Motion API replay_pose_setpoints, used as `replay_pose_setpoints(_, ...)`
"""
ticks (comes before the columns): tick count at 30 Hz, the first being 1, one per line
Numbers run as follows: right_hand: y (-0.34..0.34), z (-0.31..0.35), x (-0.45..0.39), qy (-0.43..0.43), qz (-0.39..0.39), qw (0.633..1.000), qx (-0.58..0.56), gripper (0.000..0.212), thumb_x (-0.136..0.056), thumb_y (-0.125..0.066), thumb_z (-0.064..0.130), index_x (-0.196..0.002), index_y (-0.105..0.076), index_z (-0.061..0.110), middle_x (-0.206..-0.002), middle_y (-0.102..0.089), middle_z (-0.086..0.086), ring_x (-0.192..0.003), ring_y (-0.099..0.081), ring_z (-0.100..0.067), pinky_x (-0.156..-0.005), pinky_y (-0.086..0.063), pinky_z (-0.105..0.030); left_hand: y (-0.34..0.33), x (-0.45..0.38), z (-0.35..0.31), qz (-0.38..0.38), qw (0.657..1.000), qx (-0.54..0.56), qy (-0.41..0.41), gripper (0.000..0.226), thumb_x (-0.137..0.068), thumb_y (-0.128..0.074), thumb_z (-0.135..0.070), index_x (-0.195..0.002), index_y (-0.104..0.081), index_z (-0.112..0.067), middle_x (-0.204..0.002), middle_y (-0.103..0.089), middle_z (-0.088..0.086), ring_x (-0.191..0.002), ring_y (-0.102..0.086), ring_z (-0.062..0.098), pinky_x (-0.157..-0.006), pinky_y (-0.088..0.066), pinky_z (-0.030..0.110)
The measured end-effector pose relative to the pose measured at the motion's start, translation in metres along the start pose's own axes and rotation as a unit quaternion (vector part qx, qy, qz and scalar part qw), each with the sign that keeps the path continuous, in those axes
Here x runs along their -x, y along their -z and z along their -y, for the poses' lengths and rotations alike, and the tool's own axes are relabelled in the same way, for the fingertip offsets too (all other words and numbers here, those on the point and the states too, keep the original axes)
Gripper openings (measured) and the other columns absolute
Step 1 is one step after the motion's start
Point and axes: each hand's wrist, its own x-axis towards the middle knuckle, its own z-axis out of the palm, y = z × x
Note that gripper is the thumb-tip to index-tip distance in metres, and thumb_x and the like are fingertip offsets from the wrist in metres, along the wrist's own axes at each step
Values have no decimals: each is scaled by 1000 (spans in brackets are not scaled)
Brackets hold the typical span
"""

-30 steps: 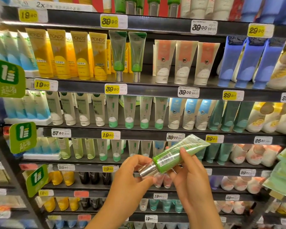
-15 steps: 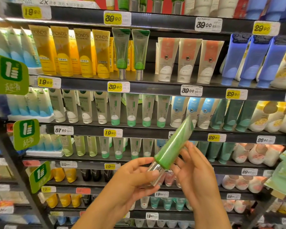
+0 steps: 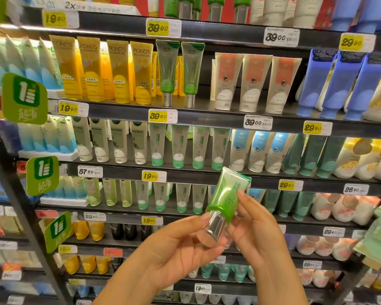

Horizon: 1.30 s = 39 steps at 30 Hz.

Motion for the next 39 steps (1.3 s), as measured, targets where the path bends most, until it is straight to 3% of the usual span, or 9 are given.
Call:
replay_pose_setpoints(3, 0, 0, 0, -10, -9, 1000, 4, 41, -80, -60, 17, -114, -58, -5, -99, -62, -22, -82, -61, -29, -69, -56, -39, 0, 0, 0, 13, 1000, 18, -2, 60, -31, -92, 5, -85, -69, 15, -76, -63, 30, -50, -65, 29, -58, -57, 43)
replay_pose_setpoints(7, 1, 0, -3, -6, -8, 1000, 5, 33, -77, -62, 18, -104, -62, -2, -90, -66, -18, -78, -63, -27, -65, -57, -38, 4, -2, 0, 15, 1000, 3, -11, 58, -36, -91, 5, -89, -69, 15, -75, -63, 29, -51, -64, 27, -58, -59, 42)
replay_pose_setpoints(12, -1, -1, -5, 39, 12, 999, 27, 20, -76, -61, 18, -90, -63, 4, -77, -70, -10, -69, -66, -20, -61, -58, -33, 12, -4, 4, -45, 993, -106, -36, 26, -60, -76, -2, -86, -74, 2, -84, -69, 25, -70, -69, 30, -59, -59, 34)
replay_pose_setpoints(19, -20, -9, -12, 51, 89, 986, 133, 35, -74, -63, 17, -107, -57, 9, -89, -73, -8, -79, -70, -19, -63, -57, -28, 26, 2, -4, -100, 983, -124, -92, 48, -66, -72, 4, -112, -58, 3, -92, -70, 26, -83, -70, 35, -67, -59, 38)
replay_pose_setpoints(25, -51, -9, -34, 74, 139, 964, 213, 38, -72, -65, 22, -108, -59, 10, -95, -73, -9, -89, -70, -23, -74, -58, -28, 36, 6, -34, -120, 973, -134, -146, 40, -67, -68, 4, -107, -65, 2, -96, -67, 28, -84, -69, 34, -70, -59, 40)
replay_pose_setpoints(29, -77, -9, -56, 111, 158, 958, 212, 37, -73, -63, 21, -108, -59, 11, -97, -73, -6, -92, -70, -20, -74, -57, -25, 37, 6, -69, -144, 936, -276, -165, 35, -68, -77, -13, -102, -72, -15, -97, -72, 13, -88, -68, 22, -84, -55, 37)
replay_pose_setpoints(33, -109, -8, -80, 159, 168, 949, 215, 39, -69, -65, 23, -107, -60, 15, -97, -73, -3, -90, -70, -16, -69, -55, -21, 35, 0, -111, -213, 860, -410, -217, 40, -57, -87, -34, -94, -72, -31, -85, -73, -9, -79, -68, 5, -70, -52, 19)
replay_pose_setpoints(35, -126, -3, -91, 178, 180, 942, 220, 39, -71, -66, 22, -108, -61, 15, -96, -73, -2, -89, -70, -15, -69, -54, -20, 32, -7, -131, -226, 831, -428, -273, 34, -57, -85, -30, -89, -72, -31, -82, -73, -9, -75, -68, 4, -65, -51, 14)
replay_pose_setpoints(39, -158, 21, -114, 238, 181, 924, 239, 40, -70, -67, 20, -109, -61, 13, -97, -73, -2, -90, -70, -14, -70, -55, -21, 22, -26, -173, -216, 779, -474, -349, 34, -66, -82, -12, -85, -68, -37, -82, -72, -11, -81, -66, 10, -76, -54, 24)
